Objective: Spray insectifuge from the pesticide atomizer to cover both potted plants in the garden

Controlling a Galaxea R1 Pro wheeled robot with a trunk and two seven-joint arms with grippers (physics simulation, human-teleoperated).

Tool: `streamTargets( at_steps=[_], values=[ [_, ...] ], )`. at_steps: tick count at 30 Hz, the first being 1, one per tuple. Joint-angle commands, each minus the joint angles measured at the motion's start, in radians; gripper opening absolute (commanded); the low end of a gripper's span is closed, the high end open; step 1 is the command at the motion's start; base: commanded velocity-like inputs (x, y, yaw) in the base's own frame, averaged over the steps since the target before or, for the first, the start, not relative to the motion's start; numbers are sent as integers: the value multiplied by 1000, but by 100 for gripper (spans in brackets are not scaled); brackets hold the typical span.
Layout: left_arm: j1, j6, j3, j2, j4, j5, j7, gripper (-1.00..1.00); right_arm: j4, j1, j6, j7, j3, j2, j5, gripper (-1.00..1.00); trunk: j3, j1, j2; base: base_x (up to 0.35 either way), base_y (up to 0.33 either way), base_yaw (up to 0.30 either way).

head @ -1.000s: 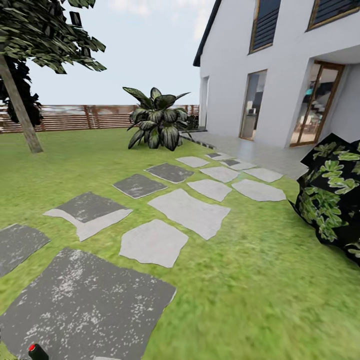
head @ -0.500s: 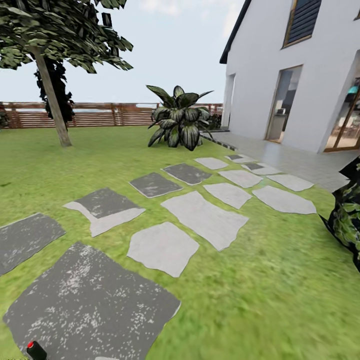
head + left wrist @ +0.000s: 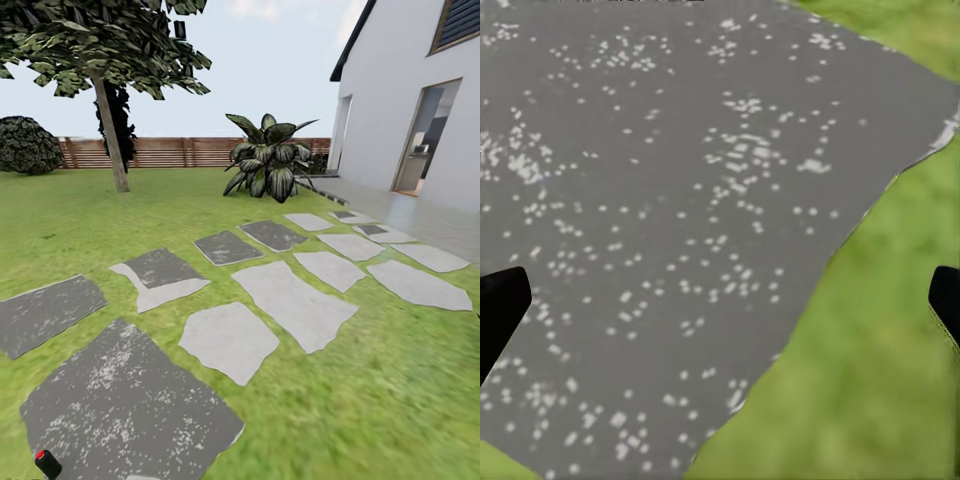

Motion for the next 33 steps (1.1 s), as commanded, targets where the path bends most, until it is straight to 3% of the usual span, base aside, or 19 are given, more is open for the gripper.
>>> streamTargets(
  at_steps=[1, 33],
  values=[
    [-1, -3, 0, 0, 1, -8, 1, 100, 1, 0, -3, 1, 1, 0, 1, 100, -1, 0, 0, 227, -220, 278],
    [-2, -3, 0, 0, 1, -8, 1, 100, 1, 0, -3, 0, 1, 0, 1, 100, -1, 0, 0, 211, -171, 278]
  ],
)
